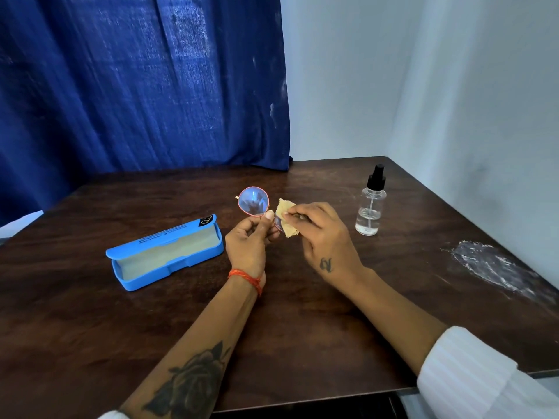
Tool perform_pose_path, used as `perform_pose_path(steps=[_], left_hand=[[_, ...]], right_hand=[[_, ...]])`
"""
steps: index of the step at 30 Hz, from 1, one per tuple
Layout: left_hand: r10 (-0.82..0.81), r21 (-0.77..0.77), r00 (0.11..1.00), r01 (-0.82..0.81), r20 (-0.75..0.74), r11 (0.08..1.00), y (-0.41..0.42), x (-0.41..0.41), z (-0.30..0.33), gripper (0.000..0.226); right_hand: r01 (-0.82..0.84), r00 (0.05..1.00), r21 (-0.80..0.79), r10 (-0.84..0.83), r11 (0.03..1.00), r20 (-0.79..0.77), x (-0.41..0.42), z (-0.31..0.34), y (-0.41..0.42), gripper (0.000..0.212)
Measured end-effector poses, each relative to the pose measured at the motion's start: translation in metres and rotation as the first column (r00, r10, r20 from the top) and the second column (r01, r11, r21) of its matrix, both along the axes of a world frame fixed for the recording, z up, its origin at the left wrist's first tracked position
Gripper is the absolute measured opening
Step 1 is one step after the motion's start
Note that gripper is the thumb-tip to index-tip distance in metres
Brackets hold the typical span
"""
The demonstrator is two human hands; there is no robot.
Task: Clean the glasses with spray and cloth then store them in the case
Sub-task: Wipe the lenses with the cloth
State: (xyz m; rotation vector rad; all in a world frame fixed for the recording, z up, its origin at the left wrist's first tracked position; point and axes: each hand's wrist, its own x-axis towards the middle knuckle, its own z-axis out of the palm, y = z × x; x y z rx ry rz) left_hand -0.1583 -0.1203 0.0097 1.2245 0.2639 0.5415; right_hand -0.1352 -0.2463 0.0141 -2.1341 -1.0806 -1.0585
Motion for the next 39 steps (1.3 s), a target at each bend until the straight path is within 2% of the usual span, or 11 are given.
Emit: perform_pose_path(steps=[9,11,14,17,19,22,25,28,34,36,39], left_hand=[[0.016,0.048,1.000,-0.017,0.006,0.999,0.000,0.000,-0.001,0.011],[0.016,0.044,1.000,-0.017,0.010,0.999,0.000,0.000,0.000,0.011],[0.031,0.041,0.999,-0.031,0.018,0.999,0.000,-0.001,0.002,0.009],[0.021,0.079,1.000,-0.022,0.020,0.997,-0.001,-0.002,0.003,0.010],[0.008,0.117,1.000,-0.010,0.021,0.993,-0.002,-0.003,0.003,0.011],[-0.014,0.162,1.000,0.010,0.027,0.987,-0.002,-0.006,0.005,0.010],[-0.029,0.170,0.999,0.023,0.028,0.985,0.001,-0.006,0.004,0.024],[-0.030,0.128,0.999,0.028,0.013,0.991,0.002,-0.004,0.002,0.029],[-0.054,0.155,0.999,0.054,-0.003,0.986,0.000,0.001,0.000,0.016],[-0.080,0.153,0.997,0.078,0.007,0.985,0.000,-0.001,0.002,0.007],[-0.091,0.194,0.996,0.090,-0.006,0.977,0.001,-0.002,0.002,0.007]], right_hand=[[-0.090,0.994,-0.185,0.099,0.979,0.040,0.002,-0.001,-0.009,0.029],[-0.103,0.994,-0.168,0.108,0.980,0.020,0.002,0.003,-0.015,0.031],[-0.073,0.995,0.050,0.077,0.996,-0.069,0.008,0.010,-0.021,0.036],[0.019,0.982,0.370,0.051,0.929,-0.180,0.012,0.024,-0.015,0.042],[0.020,0.981,0.415,0.062,0.910,-0.184,0.009,0.038,-0.001,0.044],[-0.043,0.988,0.252,0.079,0.967,-0.134,0.008,0.048,0.025,0.040],[-0.088,0.994,0.047,0.091,0.995,-0.065,0.010,0.040,0.041,0.037],[-0.151,0.988,-0.032,0.150,0.988,-0.030,0.015,0.030,0.038,0.037],[-0.190,0.981,0.037,0.191,0.981,-0.026,0.024,0.024,0.018,0.026],[-0.163,0.986,0.095,0.164,0.982,-0.009,0.026,0.026,0.016,0.026],[-0.078,0.997,0.127,0.075,0.989,0.026,0.026,0.033,0.022,0.030]])
